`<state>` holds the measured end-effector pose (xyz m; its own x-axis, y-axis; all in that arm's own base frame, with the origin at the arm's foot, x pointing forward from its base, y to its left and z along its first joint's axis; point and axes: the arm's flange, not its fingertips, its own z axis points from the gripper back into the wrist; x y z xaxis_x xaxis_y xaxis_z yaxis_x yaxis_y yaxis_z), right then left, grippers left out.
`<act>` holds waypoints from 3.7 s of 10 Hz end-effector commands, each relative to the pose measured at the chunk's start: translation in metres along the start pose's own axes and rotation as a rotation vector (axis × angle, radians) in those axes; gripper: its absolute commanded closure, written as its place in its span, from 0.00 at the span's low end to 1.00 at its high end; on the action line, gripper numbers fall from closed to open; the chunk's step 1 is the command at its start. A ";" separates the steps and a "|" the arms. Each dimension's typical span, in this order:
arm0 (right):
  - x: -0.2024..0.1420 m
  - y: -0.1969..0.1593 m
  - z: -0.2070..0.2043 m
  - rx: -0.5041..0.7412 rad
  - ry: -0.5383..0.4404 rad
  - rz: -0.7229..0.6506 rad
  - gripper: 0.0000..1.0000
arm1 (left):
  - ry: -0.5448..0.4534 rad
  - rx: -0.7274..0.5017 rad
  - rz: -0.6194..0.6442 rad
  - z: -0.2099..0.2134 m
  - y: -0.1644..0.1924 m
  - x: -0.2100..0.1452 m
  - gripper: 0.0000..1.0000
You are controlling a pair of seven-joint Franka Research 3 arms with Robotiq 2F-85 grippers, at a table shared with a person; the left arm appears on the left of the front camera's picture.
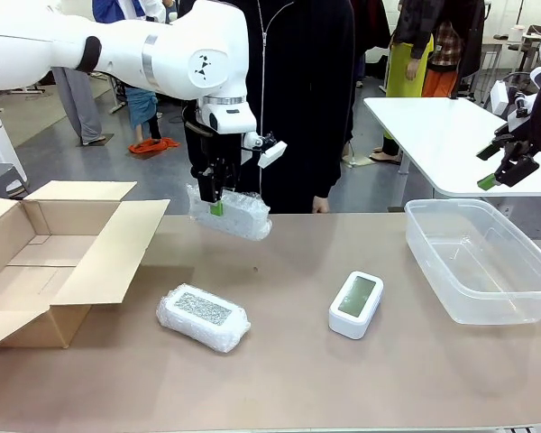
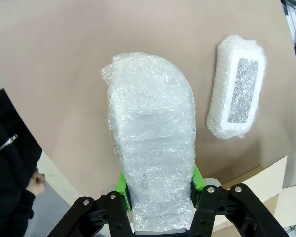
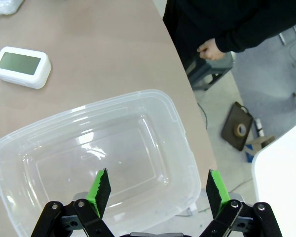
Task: Separate and place wrapped and unwrapped clocks.
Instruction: If the picked Digital clock is wrapped, place it in the Package Box ; if not, place it in the Organizing box.
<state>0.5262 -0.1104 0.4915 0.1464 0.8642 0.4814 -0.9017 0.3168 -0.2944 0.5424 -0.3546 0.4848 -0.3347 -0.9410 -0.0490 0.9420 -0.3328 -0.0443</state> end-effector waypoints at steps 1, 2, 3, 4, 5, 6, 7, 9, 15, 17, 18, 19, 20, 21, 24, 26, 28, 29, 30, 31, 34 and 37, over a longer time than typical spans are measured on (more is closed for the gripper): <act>-0.001 0.001 0.000 0.003 0.000 0.004 0.00 | -0.028 0.023 0.116 0.015 -0.014 -0.018 0.48; -0.001 0.001 0.000 0.003 0.000 0.004 0.00 | -0.037 0.036 0.163 0.022 -0.021 -0.028 0.48; -0.001 0.001 0.000 0.003 0.000 0.004 0.00 | -0.054 0.058 0.222 0.030 -0.028 -0.040 0.48; -0.001 0.001 0.000 0.003 0.000 0.004 0.00 | -0.075 0.076 0.296 0.038 -0.035 -0.055 0.48; -0.001 0.001 0.000 0.003 0.000 0.004 0.00 | -0.104 0.089 0.385 0.044 -0.044 -0.074 0.48; -0.001 0.001 0.000 0.003 0.000 0.004 0.00 | -0.149 0.095 0.484 0.045 -0.052 -0.093 0.48; -0.001 0.001 0.000 0.003 0.000 0.004 0.00 | -0.163 0.104 0.565 0.042 -0.061 -0.110 0.48; -0.001 0.001 0.000 0.003 0.000 0.004 0.00 | -0.151 0.200 0.697 0.039 -0.084 -0.145 0.48; -0.001 0.001 0.000 0.003 0.000 0.004 0.00 | -0.243 0.282 1.005 0.018 -0.159 -0.255 0.48; -0.001 0.001 0.000 0.003 0.000 0.004 0.00 | -0.334 0.224 0.996 -0.002 -0.172 -0.287 0.48; -0.001 0.001 0.000 0.003 0.000 0.004 0.00 | -0.357 0.191 0.950 -0.009 -0.175 -0.300 0.48; -0.001 0.001 0.000 0.003 0.000 0.004 0.00 | -0.371 0.170 0.934 -0.014 -0.177 -0.316 0.48; -0.001 0.001 0.000 0.003 0.000 0.004 0.00 | -0.379 0.178 0.932 -0.020 -0.178 -0.331 0.48; -0.001 0.001 0.000 0.003 0.000 0.004 0.00 | -0.381 0.176 0.949 -0.030 -0.177 -0.343 0.48; -0.001 0.001 0.000 0.003 0.000 0.004 0.00 | -0.340 0.147 1.036 -0.064 -0.178 -0.374 0.48; -0.001 0.001 0.000 0.003 0.000 0.004 0.00 | -0.315 0.106 1.078 -0.085 -0.175 -0.385 0.48; -0.001 0.001 0.000 0.003 0.000 0.004 0.00 | -0.270 0.087 1.092 -0.102 -0.172 -0.388 0.48; -0.001 0.001 0.000 0.003 0.000 0.004 0.00 | -0.237 0.092 1.079 -0.106 -0.171 -0.388 0.48; -0.001 0.001 0.000 0.003 0.000 0.004 0.00 | -0.199 0.104 1.076 -0.108 -0.170 -0.388 0.48; -0.001 0.001 0.000 0.003 0.000 0.004 0.00 | -0.164 0.121 1.062 -0.108 -0.170 -0.388 0.48; -0.001 0.001 0.000 0.003 0.000 0.004 0.00 | -0.195 0.100 1.063 -0.108 -0.168 -0.388 0.28; -0.001 0.001 0.000 0.003 0.000 0.004 0.00 | -0.195 0.100 1.063 -0.107 -0.168 -0.388 0.00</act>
<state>0.5261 -0.1112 0.4914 0.1476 0.8639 0.4816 -0.9013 0.3179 -0.2941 0.5099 0.0725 0.4003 0.6416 -0.7532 0.1453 0.7601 0.6497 0.0119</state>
